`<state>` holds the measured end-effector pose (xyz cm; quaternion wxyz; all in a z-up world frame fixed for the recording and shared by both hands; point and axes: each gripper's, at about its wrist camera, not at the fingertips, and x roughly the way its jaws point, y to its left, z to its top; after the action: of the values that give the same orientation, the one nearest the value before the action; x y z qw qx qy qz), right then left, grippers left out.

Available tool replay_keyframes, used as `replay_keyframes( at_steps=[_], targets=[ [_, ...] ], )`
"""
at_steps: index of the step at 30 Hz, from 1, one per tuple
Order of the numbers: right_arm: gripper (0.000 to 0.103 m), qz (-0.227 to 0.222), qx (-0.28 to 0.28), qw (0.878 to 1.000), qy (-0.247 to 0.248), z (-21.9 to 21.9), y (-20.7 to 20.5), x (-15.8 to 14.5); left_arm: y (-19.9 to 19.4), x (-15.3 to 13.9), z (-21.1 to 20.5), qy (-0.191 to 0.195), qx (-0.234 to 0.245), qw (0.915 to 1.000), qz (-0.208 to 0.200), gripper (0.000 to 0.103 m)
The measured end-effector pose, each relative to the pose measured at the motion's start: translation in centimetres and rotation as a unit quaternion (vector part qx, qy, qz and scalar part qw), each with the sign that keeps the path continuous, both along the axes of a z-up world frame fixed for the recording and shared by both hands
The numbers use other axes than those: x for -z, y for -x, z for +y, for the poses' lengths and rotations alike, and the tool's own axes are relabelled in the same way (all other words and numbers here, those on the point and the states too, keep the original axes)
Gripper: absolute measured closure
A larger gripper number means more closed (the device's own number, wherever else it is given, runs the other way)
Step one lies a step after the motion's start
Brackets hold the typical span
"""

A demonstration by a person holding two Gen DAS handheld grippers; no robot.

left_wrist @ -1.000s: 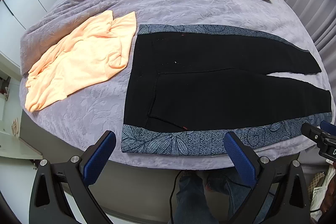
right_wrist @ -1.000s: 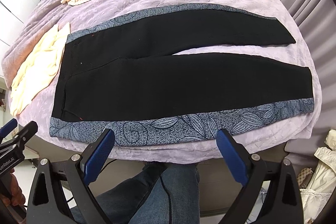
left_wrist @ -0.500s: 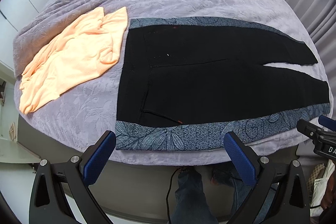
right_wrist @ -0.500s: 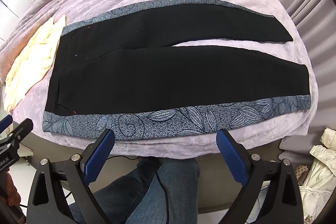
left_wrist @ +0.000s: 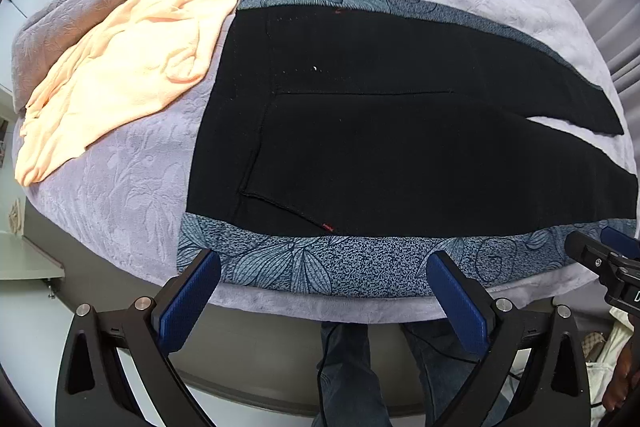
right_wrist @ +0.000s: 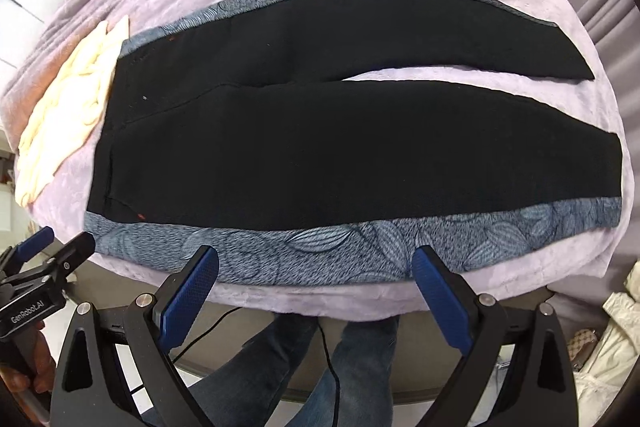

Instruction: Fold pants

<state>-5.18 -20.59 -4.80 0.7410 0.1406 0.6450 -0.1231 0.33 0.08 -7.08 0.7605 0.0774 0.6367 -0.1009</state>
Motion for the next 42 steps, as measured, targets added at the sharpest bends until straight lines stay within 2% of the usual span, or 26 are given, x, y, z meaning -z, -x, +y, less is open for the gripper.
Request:
replay_keyframes(
  at_steps=[7, 13, 14, 15, 16, 17, 18, 19, 21, 25, 28, 29, 30, 31, 34, 38, 40, 41, 42],
  targets=[
    [0.004, 0.019, 0.0, 1.0, -0.022, -1.6, -0.8, 2.7, -0.4, 2.0, -1.5, 0.004, -0.014, 0.9998, 0.012, 0.0],
    [0.005, -0.004, 0.004, 0.998, -0.067, -3.2, -1.0, 3.8, -1.6, 3.6, -1.0, 0.017, -0.036, 0.9991, 0.016, 0.0],
    [0.008, -0.014, 0.011, 0.996, -0.085, -3.6, -0.8, 4.0, -1.8, 3.9, -0.8, 0.025, -0.037, 0.9987, 0.023, 0.001],
    [0.011, -0.029, 0.021, 0.993, -0.112, -4.2, -0.6, 4.1, -1.9, 4.1, -0.7, 0.035, -0.039, 0.9982, 0.03, 0.014],
    [0.025, -0.042, 0.03, 0.988, -0.146, -4.8, -0.3, 4.4, -2.1, 4.3, -0.4, 0.05, -0.039, 0.9973, 0.035, 0.023],
    [0.047, -0.052, 0.04, 0.981, -0.184, -5.5, 0.1, 4.8, -2.3, 4.5, -0.1, 0.066, -0.04, 0.996, 0.044, 0.035],
    [0.056, -0.06, 0.052, 0.97, -0.229, -6.1, 0.5, 5.3, -2.4, 4.7, 0.3, 0.078, -0.043, 0.9947, 0.052, 0.035],
    [0.06, -0.067, 0.068, 0.956, -0.277, -6.8, 1.2, 6.1, -2.5, 4.9, 0.7, 0.089, -0.05, 0.9933, 0.056, 0.035],
    [0.06, -0.067, 0.087, 0.941, -0.319, -7.4, 2.7, 7.4, -2.5, 5.2, 1.5, 0.103, -0.061, 0.9911, 0.059, 0.035],
    [0.06, -0.041, 0.098, 0.938, -0.329, -7.6, 5.2, 9.4, -2.0, 5.5, 2.7, 0.106, -0.073, 0.9897, 0.063, 0.035],
    [0.06, -0.028, 0.116, 0.93, -0.347, -7.6, 6.9, 10.5, -1.4, 5.7, 3.6, 0.099, -0.07, 0.9904, 0.066, 0.035],
    [0.06, -0.029, 0.119, 0.929, -0.349, -7.6, 7.2, 10.9, -1.1, 5.7, 3.9, 0.099, -0.069, 0.9904, 0.067, 0.033],
    [0.06, -0.031, 0.123, 0.926, -0.355, -7.5, 7.6, 11.1, -0.7, 6.0, 4.4, 0.1, -0.069, 0.9902, 0.069, 0.024],
    [0.06, -0.034, 0.126, 0.924, -0.359, -7.4, 7.8, 11.2, -0.5, 6.1, 4.6, 0.103, -0.071, 0.9895, 0.071, 0.02],
    [0.06, -0.062, 0.138, 0.918, -0.367, -7.5, 7.2, 11.8, 0.4, 6.0, 5.2, 0.114, -0.077, 0.988, 0.07, 0.02],
    [0.049, -0.076, 0.147, 0.906, -0.389, -6.5, 5.2, 13.3, 1.4, 6.1, 5.6, 0.123, -0.08, 0.9859, 0.08, 0.02],
    [0.049, -0.072, 0.147, 0.899, -0.406, -5.7, 4.2, 13.9, 2.0, 6.2, 5.9, 0.145, -0.092, 0.9811, 0.089, 0.02],
    [0.049, -0.083, 0.146, 0.889, -0.426, -5.2, 3.8, 13.3, 2.2, 6.2, 6.2, 0.165, -0.1, 0.9766, 0.094, 0.02],
    [0.049, -0.095, 0.143, 0.885, -0.433, -5.6, 3.7, 12.3, 2.4, 6.3, 6.4, 0.182, -0.107, 0.9724, 0.099, 0.02]
  ],
)
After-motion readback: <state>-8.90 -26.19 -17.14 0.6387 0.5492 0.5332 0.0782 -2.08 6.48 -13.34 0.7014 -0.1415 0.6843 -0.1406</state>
